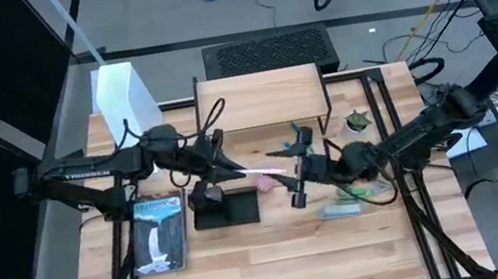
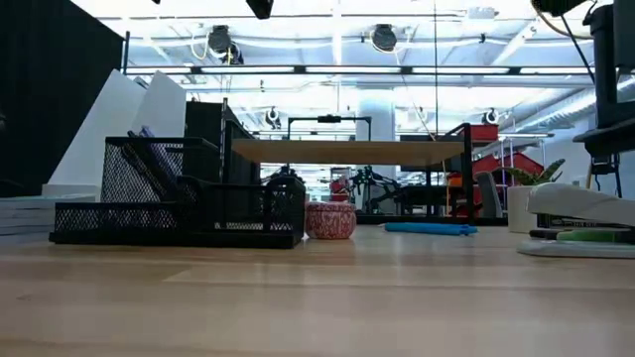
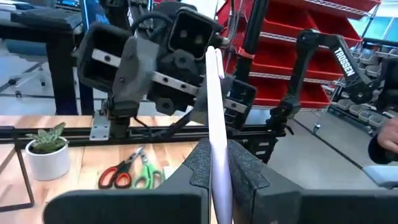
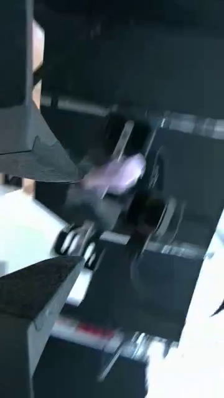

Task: Stock shelves
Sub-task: Put the purple pen into the desk organizer

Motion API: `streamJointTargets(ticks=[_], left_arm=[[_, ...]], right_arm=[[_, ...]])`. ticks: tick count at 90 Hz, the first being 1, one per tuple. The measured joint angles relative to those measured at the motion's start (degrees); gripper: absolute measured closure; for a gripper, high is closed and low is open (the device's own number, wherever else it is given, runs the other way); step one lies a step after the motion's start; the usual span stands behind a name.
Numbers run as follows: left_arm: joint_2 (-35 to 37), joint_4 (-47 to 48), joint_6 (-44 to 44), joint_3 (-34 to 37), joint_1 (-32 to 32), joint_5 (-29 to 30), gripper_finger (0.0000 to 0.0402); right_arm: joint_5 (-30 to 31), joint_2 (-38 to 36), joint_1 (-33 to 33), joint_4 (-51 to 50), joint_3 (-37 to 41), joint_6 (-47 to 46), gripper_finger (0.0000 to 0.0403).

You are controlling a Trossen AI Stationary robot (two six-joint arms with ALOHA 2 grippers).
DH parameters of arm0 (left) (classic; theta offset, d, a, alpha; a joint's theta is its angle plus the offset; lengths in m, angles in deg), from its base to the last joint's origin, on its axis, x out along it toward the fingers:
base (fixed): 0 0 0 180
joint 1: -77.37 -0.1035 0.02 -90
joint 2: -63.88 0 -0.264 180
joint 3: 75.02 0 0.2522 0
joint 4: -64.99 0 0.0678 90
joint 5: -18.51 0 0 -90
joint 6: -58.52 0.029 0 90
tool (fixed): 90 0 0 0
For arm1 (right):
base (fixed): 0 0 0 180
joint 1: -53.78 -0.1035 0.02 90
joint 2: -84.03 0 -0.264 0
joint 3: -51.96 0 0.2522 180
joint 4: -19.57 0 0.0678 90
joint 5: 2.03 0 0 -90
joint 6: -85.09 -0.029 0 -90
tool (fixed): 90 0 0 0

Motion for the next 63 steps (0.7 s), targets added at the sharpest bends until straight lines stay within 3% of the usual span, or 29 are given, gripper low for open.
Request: streamJointTargets(ticks=[28, 36, 53, 63], left_arm=[[0.0, 0.2, -0.9, 0.0, -0.1, 0.0, 0.0396], [0.0, 0.2, -0.9, 0.0, -0.1, -0.1, 0.0396], [0.0, 0.4, -1.1, 0.0, -0.1, -0.7, 0.0396], [0.0, 0.6, -1.4, 0.1, -0.1, -0.6, 0.0374]], right_arm=[[-9.4, 1.1, 0.7, 0.4, -3.0, 0.8, 0.0244], [-9.7, 1.1, 0.8, 0.2, -3.0, 0.4, 0.0273], [-9.5, 1.0, 0.8, -0.5, -3.0, 3.1, 0.0384], [-8.1, 1.0, 0.7, -1.1, -3.0, 2.4, 0.0389]])
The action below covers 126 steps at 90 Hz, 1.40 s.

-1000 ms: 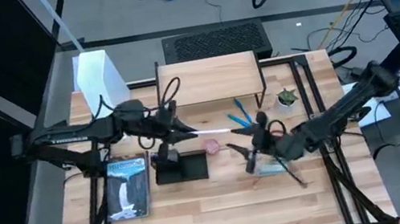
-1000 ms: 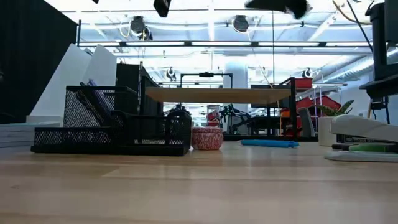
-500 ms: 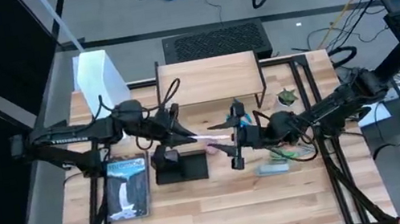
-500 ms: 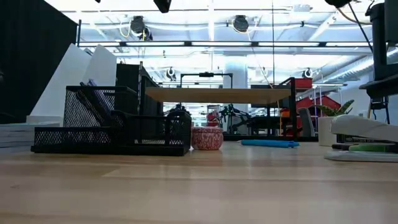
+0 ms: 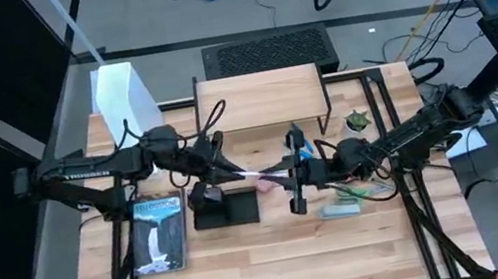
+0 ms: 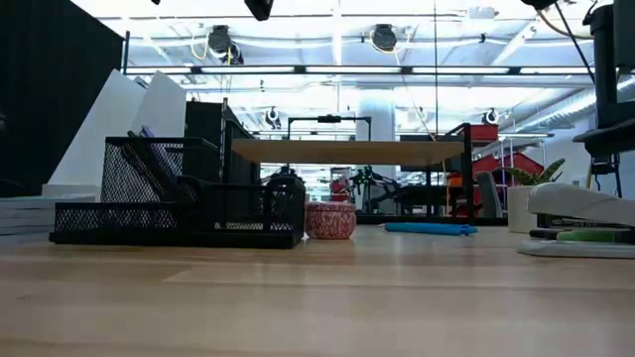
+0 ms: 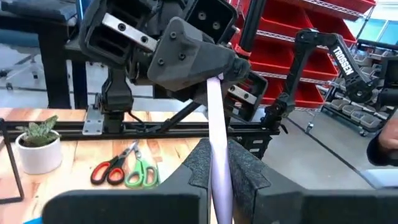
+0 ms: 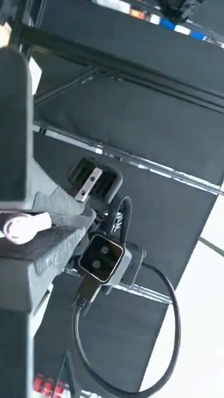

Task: Stock shelves
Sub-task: Put the purple pen into the desk organizer

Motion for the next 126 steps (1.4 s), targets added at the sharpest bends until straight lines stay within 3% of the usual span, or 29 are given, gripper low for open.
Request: streamJointTargets(ticks=[20, 39, 59, 85, 106, 126], left_arm=[[0.2, 3.7, 1.8, 0.0, 0.0, 0.5, 0.0302], [5.3, 19.1, 4.3, 0.0, -0.1, 2.9, 0.0257], [15.4, 36.9, 4.7, -0.1, -0.1, 15.1, 0.0251], [26.0, 49.3, 3.2, -0.1, -0.1, 26.6, 0.0251], [29.2, 52.0, 3.2, -0.1, -0.1, 29.5, 0.0250], [29.2, 52.5, 3.2, -0.1, -0.1, 29.6, 0.0250]], right_arm=[[2.3, 0.0, 0.0, -1.2, 0.0, -6.0, 0.0396], [4.7, 0.0, 1.0, -12.1, -2.9, -12.5, 0.0396], [4.5, 3.1, 4.9, -40.7, -16.6, -20.4, 0.0397], [-2.3, 18.0, 9.2, -61.6, -38.4, -23.6, 0.0397], [-8.5, 28.7, 11.0, -72.4, -52.8, -24.7, 0.0396], [-10.4, 35.2, 11.6, -81.1, -59.6, -28.4, 0.0395]])
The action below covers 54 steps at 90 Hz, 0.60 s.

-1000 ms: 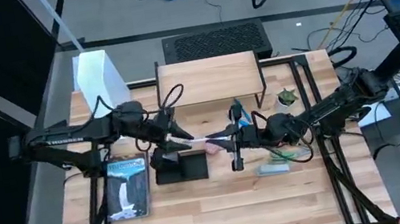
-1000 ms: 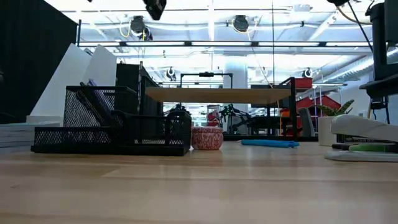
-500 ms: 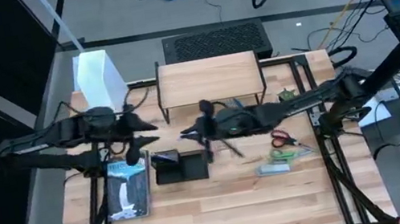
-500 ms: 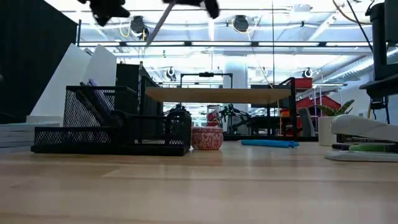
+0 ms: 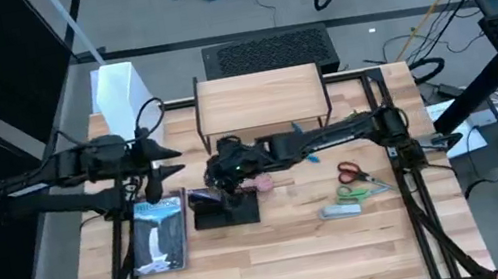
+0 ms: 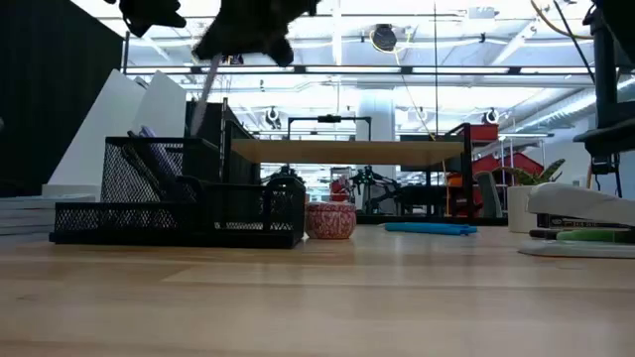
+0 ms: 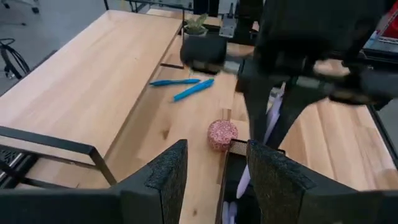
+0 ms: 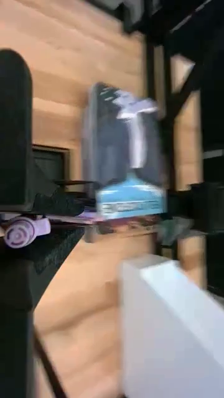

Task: Stock shelves
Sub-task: Put the purple pen into the desk organizer

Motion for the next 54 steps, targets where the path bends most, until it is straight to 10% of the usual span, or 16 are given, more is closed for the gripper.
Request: streamJointTargets(ticks=[54], left_arm=[[0.0, 0.0, 0.0, 0.0, 0.0, 0.0, 0.0250]], right_arm=[[-0.6, 7.3, 0.4, 0.3, -0.4, -0.8, 0.0394]])
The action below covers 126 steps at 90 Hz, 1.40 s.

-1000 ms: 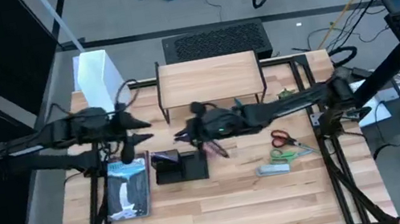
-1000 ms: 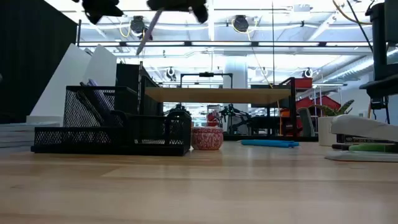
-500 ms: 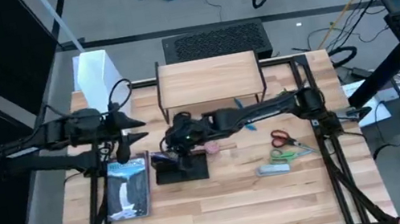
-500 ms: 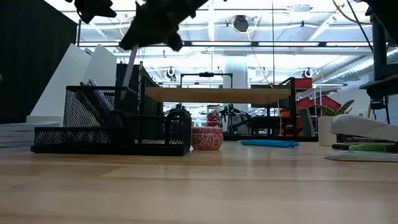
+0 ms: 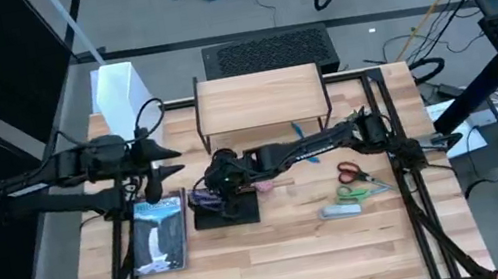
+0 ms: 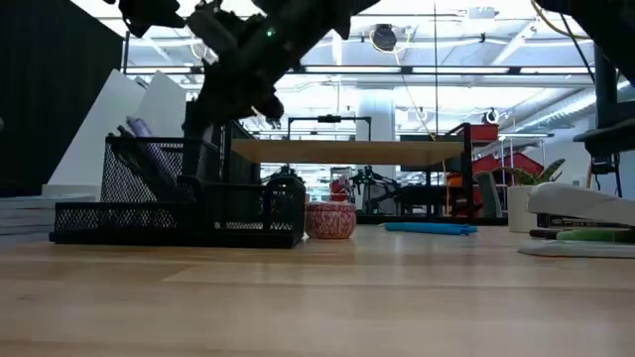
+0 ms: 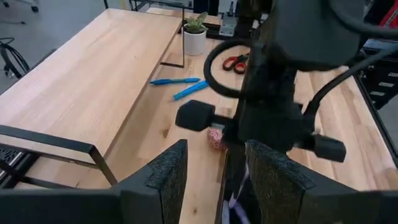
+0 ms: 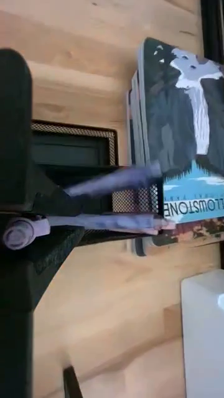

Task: Stock shelves
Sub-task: Put the purple pen into the desk organizer

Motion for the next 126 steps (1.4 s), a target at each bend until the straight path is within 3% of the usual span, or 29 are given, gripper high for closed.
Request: streamJointTargets(ticks=[23, 49, 70, 92, 101, 116, 126], left_arm=[[0.0, 0.0, 0.2, 0.0, 0.0, 0.2, 0.0250], [0.0, 0.0, 0.3, 0.0, 0.0, 0.4, 0.0250], [0.0, 0.0, 0.3, 0.0, 0.0, 0.4, 0.0250], [0.0, 0.0, 0.4, 0.0, 0.0, 0.4, 0.0250], [0.0, 0.0, 0.4, 0.0, 0.0, 0.4, 0.0250], [0.0, 0.0, 0.4, 0.0, 0.0, 0.4, 0.0250], [0.0, 0.0, 0.4, 0.0, 0.0, 0.4, 0.0250]], right_arm=[[0.6, 0.0, 0.0, 2.6, 0.0, 0.3, 0.0366], [0.3, 0.0, -0.3, 9.4, 0.0, -0.6, 0.0266], [0.2, -2.8, -0.4, 4.2, 0.0, 1.7, 0.0232], [0.3, -5.7, -0.4, -8.8, 0.4, 2.4, 0.0250], [0.4, -4.9, -0.4, -4.8, 2.7, 2.4, 0.0282], [0.5, -4.8, -0.1, 6.1, 7.2, 2.1, 0.0380], [0.6, -4.2, 0.0, 9.1, 8.3, 2.1, 0.0394]])
